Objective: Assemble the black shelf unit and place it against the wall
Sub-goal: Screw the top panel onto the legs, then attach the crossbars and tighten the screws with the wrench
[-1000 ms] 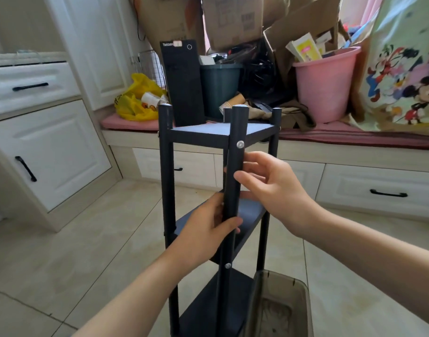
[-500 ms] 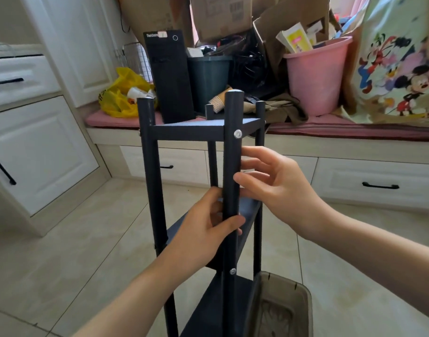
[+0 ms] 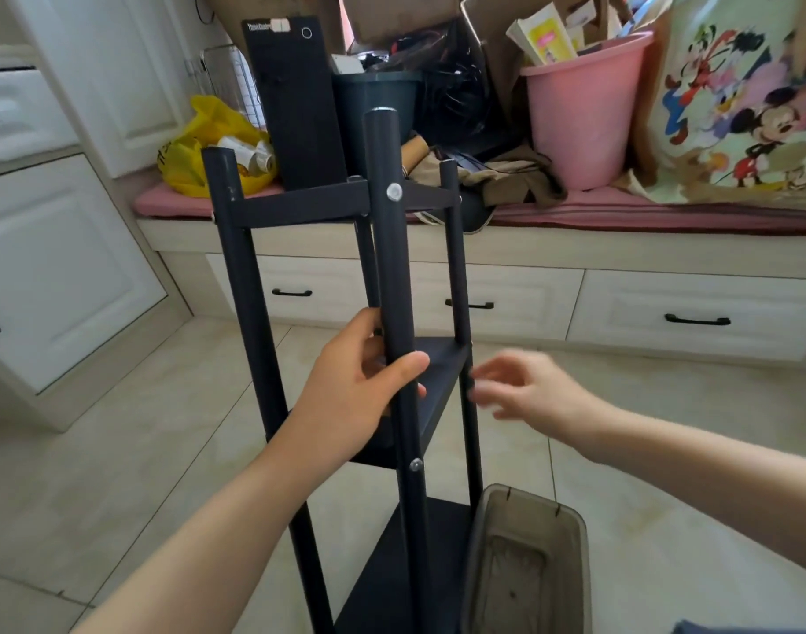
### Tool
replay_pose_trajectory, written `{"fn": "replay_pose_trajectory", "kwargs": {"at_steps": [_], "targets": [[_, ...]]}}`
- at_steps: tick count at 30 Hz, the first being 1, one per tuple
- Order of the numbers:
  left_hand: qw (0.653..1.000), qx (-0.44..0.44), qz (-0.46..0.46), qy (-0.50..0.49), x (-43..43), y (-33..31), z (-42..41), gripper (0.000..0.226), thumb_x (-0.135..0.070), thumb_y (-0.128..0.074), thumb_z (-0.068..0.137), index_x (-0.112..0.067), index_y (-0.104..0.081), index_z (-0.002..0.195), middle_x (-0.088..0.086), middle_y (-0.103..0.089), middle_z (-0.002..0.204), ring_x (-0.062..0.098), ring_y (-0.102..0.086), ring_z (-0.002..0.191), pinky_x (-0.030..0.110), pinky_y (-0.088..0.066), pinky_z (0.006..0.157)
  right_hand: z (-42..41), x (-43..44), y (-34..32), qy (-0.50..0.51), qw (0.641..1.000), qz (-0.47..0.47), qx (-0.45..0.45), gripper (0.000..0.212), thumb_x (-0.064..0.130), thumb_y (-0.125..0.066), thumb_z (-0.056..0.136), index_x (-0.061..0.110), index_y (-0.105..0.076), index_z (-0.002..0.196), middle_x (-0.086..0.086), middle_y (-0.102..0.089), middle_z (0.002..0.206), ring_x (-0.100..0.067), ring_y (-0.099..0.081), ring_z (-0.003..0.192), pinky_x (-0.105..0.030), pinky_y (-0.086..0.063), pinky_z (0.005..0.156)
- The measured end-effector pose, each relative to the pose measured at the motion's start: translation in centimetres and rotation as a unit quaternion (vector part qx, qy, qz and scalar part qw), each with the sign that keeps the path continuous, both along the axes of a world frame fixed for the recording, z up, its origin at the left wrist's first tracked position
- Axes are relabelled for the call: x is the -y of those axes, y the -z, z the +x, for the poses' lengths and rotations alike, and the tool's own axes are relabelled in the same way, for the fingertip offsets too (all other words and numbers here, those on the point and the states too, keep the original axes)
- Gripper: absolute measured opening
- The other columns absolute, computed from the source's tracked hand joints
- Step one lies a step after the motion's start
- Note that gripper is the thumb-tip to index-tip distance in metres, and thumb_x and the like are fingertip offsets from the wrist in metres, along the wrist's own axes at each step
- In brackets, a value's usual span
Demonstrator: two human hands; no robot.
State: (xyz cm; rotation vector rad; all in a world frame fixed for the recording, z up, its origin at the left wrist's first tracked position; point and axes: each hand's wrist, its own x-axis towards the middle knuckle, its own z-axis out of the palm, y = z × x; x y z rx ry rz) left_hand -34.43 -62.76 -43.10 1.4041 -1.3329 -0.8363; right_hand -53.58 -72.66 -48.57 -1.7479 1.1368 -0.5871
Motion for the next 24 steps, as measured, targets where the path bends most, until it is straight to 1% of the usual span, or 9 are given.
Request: {"fn": "replay_pose_trajectory", "kwargs": {"at_steps": [4,6,9,11,13,16,19,21,24], "targets": [[1.0,0.003,-0.006,0.003,-0.1,0.0,0.0,0.021,-0.017,-0.066,0.096,-0.024,-0.059,0.114,0.0,-0.071,0.098,0.017,-0.075,0.08,0.03,-0.063,0.072,-1.2,0.4,7.6,-0.074,0.939,0.149,-0.302,0.028,0.032,-0.057,0.097,0.011,-0.064,0.115,-0.006,-0.067,0.102,-0.017,-0.06,0.084,-0.026,-0.052,0.068],[1.0,0.005,-0.01,0.003,0.0,0.1,-0.1,0.021,-0.018,-0.065,0.096,-0.025,-0.058,0.114,-0.001,-0.071,0.098,0.017,-0.074,0.08,0.03,-0.062,0.072,-1.2,0.1,10.0,-0.102,0.905,0.173,-0.374,0.033,0.037,-0.054,0.099,0.011,-0.063,0.116,-0.001,-0.064,0.097,-0.015,-0.06,0.084,-0.023,-0.052,0.069],[1.0,0.015,-0.015,-0.005,0.0,0.1,0.0,0.019,-0.019,-0.065,0.097,-0.027,-0.058,0.113,-0.001,-0.071,0.098,0.016,-0.074,0.08,0.033,-0.063,0.073,-0.2,-0.6,13.5,-0.082,0.905,0.194,-0.371,0.029,0.036,-0.052,0.1,0.011,-0.062,0.11,-0.001,-0.064,0.095,-0.018,-0.065,0.088,-0.027,-0.055,0.073],[1.0,0.017,-0.014,-0.007,0.1,0.1,0.1,0.019,-0.02,-0.065,0.097,-0.025,-0.057,0.114,-0.001,-0.071,0.098,0.016,-0.074,0.08,0.034,-0.063,0.073,0.5,-1.4,16.4,-0.063,0.912,0.188,-0.358,0.029,0.037,-0.05,0.1,0.011,-0.059,0.107,-0.003,-0.064,0.09,-0.02,-0.068,0.084,-0.025,-0.053,0.062],[1.0,0.016,-0.015,-0.008,0.2,-0.1,0.2,0.022,-0.02,-0.064,0.097,-0.024,-0.056,0.117,0.0,-0.071,0.099,0.014,-0.074,0.081,0.03,-0.063,0.071,1.0,-2.7,19.3,-0.048,0.911,0.212,-0.349,0.043,0.043,-0.046,0.101,0.005,-0.051,0.121,-0.008,-0.063,0.101,-0.024,-0.067,0.085,-0.028,-0.055,0.062],[1.0,0.011,-0.007,-0.002,0.2,-0.1,-0.1,0.023,-0.019,-0.064,0.097,-0.025,-0.055,0.118,0.001,-0.07,0.101,0.013,-0.074,0.081,0.023,-0.06,0.066,1.4,-5.4,22.5,-0.023,0.904,0.268,-0.331,0.063,0.046,-0.045,0.102,-0.001,-0.035,0.142,-0.013,-0.056,0.125,-0.025,-0.059,0.097,-0.03,-0.053,0.072],[1.0,0.007,-0.004,-0.002,0.2,-0.1,-0.2,0.025,-0.019,-0.064,0.097,-0.023,-0.055,0.12,0.003,-0.07,0.1,0.014,-0.074,0.081,0.022,-0.06,0.066,1.6,-7.1,24.8,-0.022,0.911,0.259,-0.321,0.075,0.043,-0.053,0.099,-0.003,-0.022,0.15,-0.017,-0.042,0.149,-0.029,-0.05,0.13,-0.031,-0.045,0.099],[1.0,0.005,-0.004,-0.002,0.2,-0.1,-0.2,0.026,-0.019,-0.063,0.097,-0.021,-0.054,0.121,0.003,-0.07,0.1,0.015,-0.075,0.081,0.024,-0.061,0.066,1.9,-7.5,25.1,-0.031,0.914,0.251,-0.318,0.07,0.036,-0.055,0.099,-0.002,-0.023,0.149,-0.016,-0.044,0.148,-0.029,-0.048,0.132,-0.03,-0.043,0.1],[1.0,0.007,-0.005,-0.005,0.3,-0.1,-0.3,0.025,-0.019,-0.064,0.097,-0.023,-0.054,0.121,0.002,-0.07,0.099,0.014,-0.074,0.081,0.022,-0.06,0.066,2.1,-7.1,24.4,-0.069,0.913,0.238,-0.325,0.047,0.027,-0.054,0.1,0.001,-0.04,0.136,-0.013,-0.052,0.135,-0.027,-0.054,0.124,-0.025,-0.047,0.084]]}}
